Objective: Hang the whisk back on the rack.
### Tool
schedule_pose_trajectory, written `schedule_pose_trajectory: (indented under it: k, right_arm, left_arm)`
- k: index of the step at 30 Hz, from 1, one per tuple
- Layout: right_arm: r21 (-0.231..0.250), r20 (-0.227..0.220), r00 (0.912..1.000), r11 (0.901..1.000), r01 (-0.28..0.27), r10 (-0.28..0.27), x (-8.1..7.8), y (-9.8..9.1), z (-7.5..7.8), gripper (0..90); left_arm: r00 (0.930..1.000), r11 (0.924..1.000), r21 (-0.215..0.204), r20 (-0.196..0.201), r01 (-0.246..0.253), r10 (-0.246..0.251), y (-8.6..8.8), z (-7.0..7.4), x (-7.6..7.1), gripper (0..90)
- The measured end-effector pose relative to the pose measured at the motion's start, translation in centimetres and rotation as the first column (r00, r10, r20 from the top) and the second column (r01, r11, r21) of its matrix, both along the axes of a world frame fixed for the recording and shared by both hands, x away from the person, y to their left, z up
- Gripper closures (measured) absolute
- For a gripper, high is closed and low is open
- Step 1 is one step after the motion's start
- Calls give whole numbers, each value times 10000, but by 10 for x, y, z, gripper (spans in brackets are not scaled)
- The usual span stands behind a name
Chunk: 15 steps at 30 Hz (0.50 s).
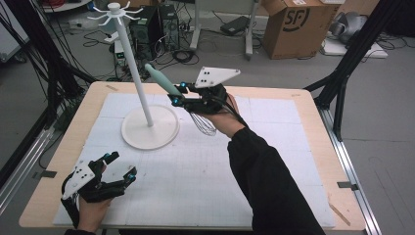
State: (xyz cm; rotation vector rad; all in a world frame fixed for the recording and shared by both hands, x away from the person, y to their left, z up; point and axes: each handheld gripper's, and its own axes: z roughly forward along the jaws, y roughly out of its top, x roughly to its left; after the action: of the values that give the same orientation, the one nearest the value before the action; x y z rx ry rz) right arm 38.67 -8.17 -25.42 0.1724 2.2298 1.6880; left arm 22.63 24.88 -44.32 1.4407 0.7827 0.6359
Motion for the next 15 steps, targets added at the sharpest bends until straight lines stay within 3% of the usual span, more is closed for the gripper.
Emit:
schedule_pose_trajectory:
  k: [1, 6, 9, 15]
  right_arm:
    - [262, -81, 9999, 9996, 104, -102, 3, 3, 6, 700]
    - [579, 117, 9984, 9968, 550, -558, 8, 8, 19, 700]
    - [1075, 35, 9959, 9902, 891, -900, 14, 15, 33, 699]
    - [1321, 131, 9888, 9805, 1457, -1487, 23, 22, 48, 700]
  left_arm:
    - [10000, 10000, 3, -3, 12, -12, 0, 0, 0, 148]
    - [9999, 9999, 27, -7, 104, -104, -1, 0, 0, 148]
    - [9999, 9999, 50, 2, 116, -116, -1, 0, 0, 148]
    - [10000, 10000, -10, 2, 98, -98, -1, 0, -1, 148]
